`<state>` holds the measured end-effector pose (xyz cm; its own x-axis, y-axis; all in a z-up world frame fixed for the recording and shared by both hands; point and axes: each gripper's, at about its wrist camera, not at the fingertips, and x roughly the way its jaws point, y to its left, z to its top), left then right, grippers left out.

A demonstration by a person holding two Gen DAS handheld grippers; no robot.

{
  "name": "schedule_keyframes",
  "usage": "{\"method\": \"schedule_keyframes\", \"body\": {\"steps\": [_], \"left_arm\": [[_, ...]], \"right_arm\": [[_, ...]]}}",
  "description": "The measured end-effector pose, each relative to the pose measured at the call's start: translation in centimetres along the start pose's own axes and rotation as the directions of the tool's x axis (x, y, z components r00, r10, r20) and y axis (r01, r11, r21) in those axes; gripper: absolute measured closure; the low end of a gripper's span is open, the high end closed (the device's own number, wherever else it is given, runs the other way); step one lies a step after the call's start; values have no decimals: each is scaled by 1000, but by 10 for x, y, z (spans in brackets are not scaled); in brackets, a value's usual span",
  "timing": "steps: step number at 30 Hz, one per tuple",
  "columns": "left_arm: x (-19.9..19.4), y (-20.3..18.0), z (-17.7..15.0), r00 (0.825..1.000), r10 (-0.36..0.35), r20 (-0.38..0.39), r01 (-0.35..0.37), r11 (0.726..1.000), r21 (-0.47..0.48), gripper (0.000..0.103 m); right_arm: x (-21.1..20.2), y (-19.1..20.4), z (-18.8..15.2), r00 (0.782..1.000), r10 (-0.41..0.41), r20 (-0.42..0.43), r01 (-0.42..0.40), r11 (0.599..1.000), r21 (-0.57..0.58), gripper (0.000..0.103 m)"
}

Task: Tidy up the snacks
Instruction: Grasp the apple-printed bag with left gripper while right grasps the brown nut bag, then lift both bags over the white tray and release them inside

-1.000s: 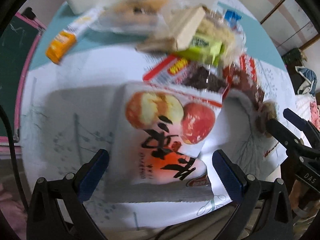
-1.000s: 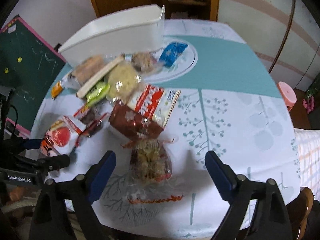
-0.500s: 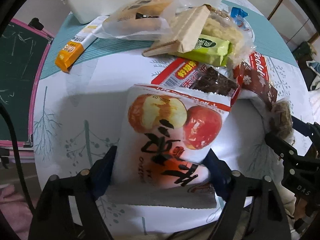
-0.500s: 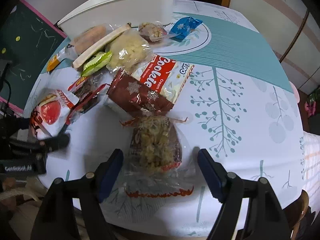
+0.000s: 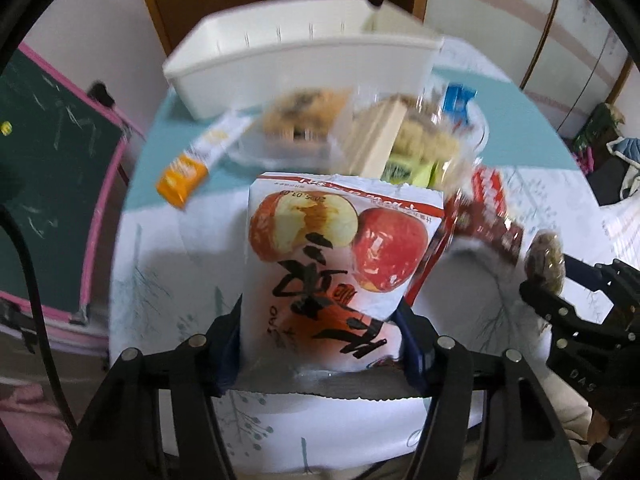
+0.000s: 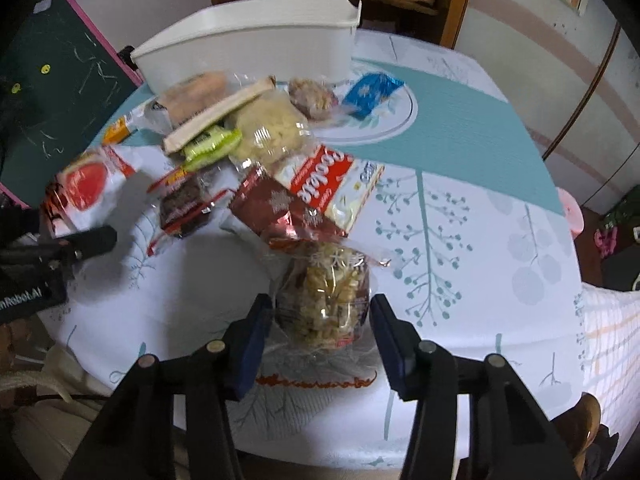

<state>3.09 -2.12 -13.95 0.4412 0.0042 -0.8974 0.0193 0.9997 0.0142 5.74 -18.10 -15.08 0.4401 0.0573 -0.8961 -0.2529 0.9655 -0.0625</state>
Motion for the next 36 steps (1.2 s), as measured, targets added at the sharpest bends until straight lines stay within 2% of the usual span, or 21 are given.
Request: {"method": "schedule_keyframes", "body": {"steps": [7,12,15,19,23,26,30,36], "left_arm": [[-27,-9,7,992,36,124,-42,998,51,41],[-40,-1,18,986,43,163,-52,997,49,40],[-51,3,32,981,49,189,-57,998,36,40],[-70,15,56,967,69,243,-70,998,-7,40],[-89,25,83,956,93,279,-95,995,-5,40],[-103,36,106,949,104,298,-109,994,0,39],[-121,57,139,940,121,320,-119,993,-25,39],[-145,90,193,928,157,337,-146,988,-59,39]], "right_arm": [[-11,3,-6,998,-17,66,20,999,-38,52],[-26,3,7,994,20,108,-17,999,-27,52],[-46,4,26,985,24,171,-16,999,-50,52],[-81,3,54,960,20,279,-2,998,-67,52],[-107,1,77,940,37,339,-16,998,-64,52],[-126,0,96,921,17,389,13,997,-73,52],[-149,-6,124,888,-27,459,67,995,-71,52],[-180,-18,170,843,-33,538,67,997,-43,52]]}}
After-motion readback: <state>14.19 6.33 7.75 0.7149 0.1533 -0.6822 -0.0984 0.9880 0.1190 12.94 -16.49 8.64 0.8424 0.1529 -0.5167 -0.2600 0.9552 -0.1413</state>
